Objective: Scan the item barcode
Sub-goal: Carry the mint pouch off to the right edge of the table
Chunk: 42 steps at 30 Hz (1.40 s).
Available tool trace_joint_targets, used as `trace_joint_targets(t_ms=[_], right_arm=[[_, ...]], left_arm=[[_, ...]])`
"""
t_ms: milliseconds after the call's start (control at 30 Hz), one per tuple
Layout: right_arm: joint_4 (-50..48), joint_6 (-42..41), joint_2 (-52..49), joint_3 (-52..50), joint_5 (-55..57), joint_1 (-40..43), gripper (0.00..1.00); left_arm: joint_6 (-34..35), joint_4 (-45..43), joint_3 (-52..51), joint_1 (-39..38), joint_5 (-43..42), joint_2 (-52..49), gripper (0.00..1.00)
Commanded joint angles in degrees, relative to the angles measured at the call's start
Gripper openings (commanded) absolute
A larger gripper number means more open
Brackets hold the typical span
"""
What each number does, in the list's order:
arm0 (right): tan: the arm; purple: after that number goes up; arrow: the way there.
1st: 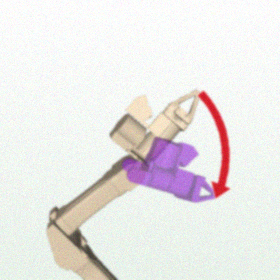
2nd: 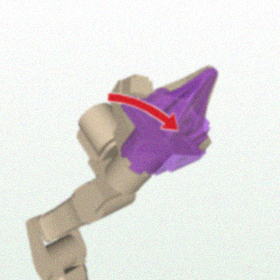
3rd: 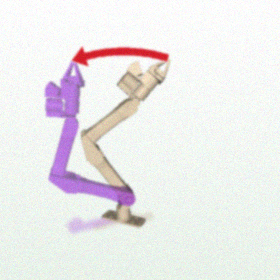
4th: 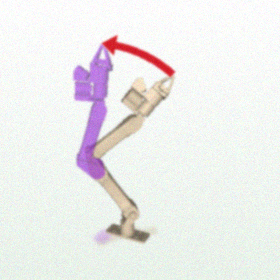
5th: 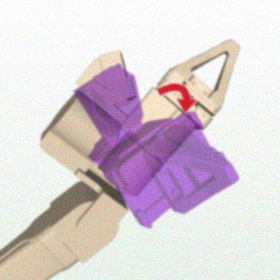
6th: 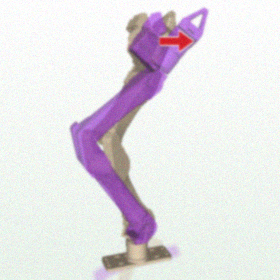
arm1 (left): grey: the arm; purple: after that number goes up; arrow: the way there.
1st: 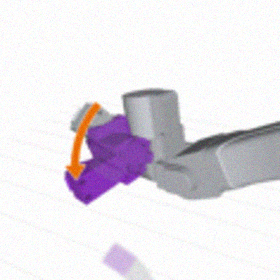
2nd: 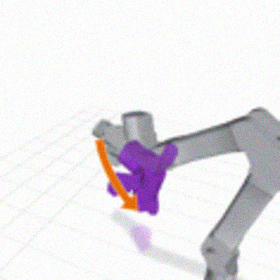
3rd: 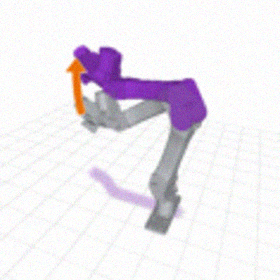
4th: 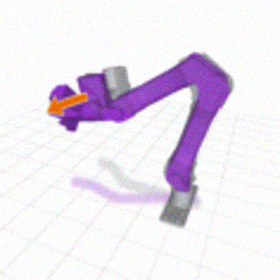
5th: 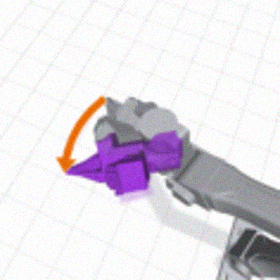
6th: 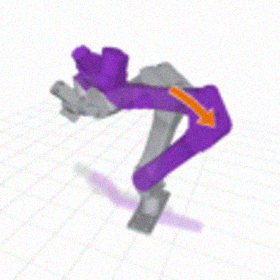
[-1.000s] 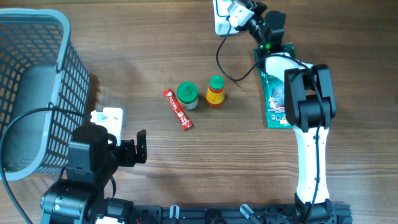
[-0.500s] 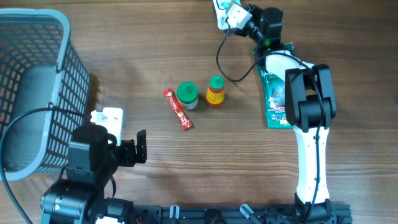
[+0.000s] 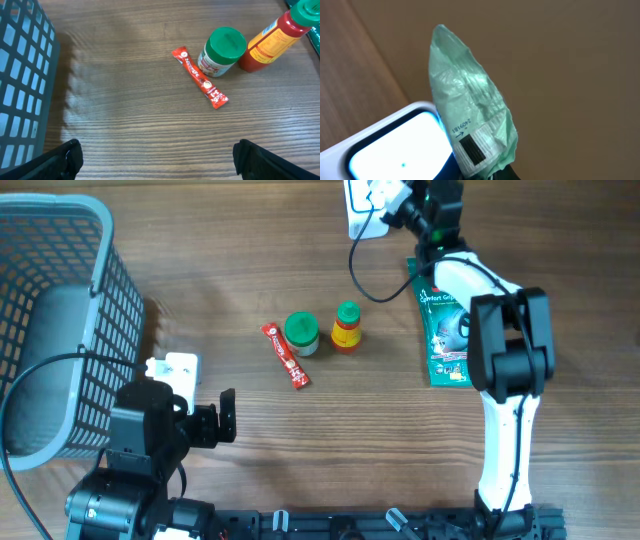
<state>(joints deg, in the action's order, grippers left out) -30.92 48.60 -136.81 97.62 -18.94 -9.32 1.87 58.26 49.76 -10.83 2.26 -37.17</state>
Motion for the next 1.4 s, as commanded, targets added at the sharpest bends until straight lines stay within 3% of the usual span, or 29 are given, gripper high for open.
trace_joint_targets(t_ms=[0,200,467,700,800,967,1133,1233,1267,1333,1367], right_arm=[[2.0,-4.6,8.3,-0.3,6.5,1.0,0.04],[8.7,-18.8,14.8,-0.3,21.5,5.8,0.04],[28.7,-33.0,16.5,-0.3,36.8,17.9,0.05],[41.1,-45.3,15.6,-1.0,36.3,31.4,0.05],[44.0,-49.3,14.3,-1.0,31.1,36.9,0.05],[45.6,-55.7,11.1,-2.3,22.8,44.4,0.05],[45.5,-57.1,9.7,-3.6,21.2,47.1,0.05],[45.5,-57.1,9.7,-3.6,21.4,47.3,0.24],[45.6,-57.1,9.9,-3.6,21.4,47.3,0.40],[46.1,-57.2,10.0,-3.6,21.4,47.3,1.00],[46.8,-57.8,10.4,-3.6,21.4,47.2,1.00]], left_arm=[[0.5,-0.2,-0.3,-0.3,-0.3,0.3,1.00],[0.5,-0.2,-0.3,-0.3,-0.3,0.3,1.00],[0.5,-0.2,-0.3,-0.3,-0.3,0.3,1.00],[0.5,-0.2,-0.3,-0.3,-0.3,0.3,1.00],[0.5,-0.2,-0.3,-0.3,-0.3,0.3,1.00],[0.5,-0.2,-0.3,-0.3,-0.3,0.3,1.00],[0.5,-0.2,-0.3,-0.3,-0.3,0.3,1.00],[0.5,-0.2,-0.3,-0.3,-0.3,0.3,1.00],[0.5,-0.2,-0.3,-0.3,-0.3,0.3,1.00],[0.5,-0.2,-0.3,-0.3,-0.3,0.3,1.00],[0.5,-0.2,-0.3,-0.3,-0.3,0.3,1.00]])
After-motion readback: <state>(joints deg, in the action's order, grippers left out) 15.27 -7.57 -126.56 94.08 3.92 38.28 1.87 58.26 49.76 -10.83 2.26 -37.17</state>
